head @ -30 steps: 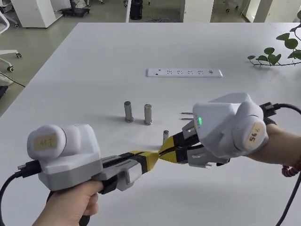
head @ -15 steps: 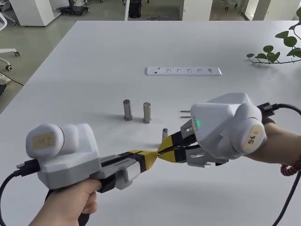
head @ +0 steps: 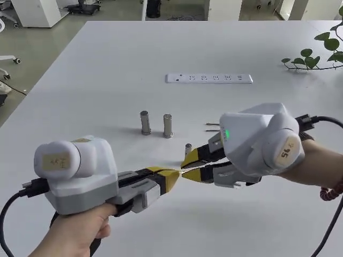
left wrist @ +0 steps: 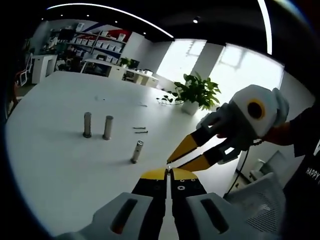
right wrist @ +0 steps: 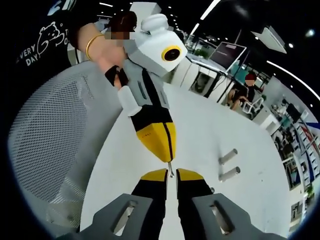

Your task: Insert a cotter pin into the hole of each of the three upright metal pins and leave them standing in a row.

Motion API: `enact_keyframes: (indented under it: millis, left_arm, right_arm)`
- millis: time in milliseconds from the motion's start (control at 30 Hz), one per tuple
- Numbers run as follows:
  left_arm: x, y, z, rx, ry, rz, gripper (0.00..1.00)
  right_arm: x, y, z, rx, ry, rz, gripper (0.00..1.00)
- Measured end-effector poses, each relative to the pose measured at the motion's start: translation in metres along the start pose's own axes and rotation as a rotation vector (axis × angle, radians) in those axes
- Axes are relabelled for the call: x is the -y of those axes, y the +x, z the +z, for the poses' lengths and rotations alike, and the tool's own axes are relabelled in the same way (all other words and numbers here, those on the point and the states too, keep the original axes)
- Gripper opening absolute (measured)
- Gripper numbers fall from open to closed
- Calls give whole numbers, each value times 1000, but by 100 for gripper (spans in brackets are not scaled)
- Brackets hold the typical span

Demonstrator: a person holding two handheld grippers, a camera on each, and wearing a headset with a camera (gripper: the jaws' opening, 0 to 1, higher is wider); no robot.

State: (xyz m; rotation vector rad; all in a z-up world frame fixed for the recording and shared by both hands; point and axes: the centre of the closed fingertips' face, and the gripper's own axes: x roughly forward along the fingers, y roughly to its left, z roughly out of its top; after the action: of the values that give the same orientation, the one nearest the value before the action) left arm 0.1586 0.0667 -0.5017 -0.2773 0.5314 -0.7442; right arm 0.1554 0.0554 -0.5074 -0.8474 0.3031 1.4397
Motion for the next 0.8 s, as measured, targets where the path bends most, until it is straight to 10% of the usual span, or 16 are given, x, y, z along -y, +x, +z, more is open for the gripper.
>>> enact_keyframes:
  millis: [300, 800]
  left_arm:
    - [-1, -6, -6, -36, 155, -14, 0]
    - [15, -7, -17, -118, 370, -125, 0]
  right_arm:
    - [-5, -7, -10, 42, 313, 73, 8]
    - [-26, -8, -16, 55, 385, 183, 10]
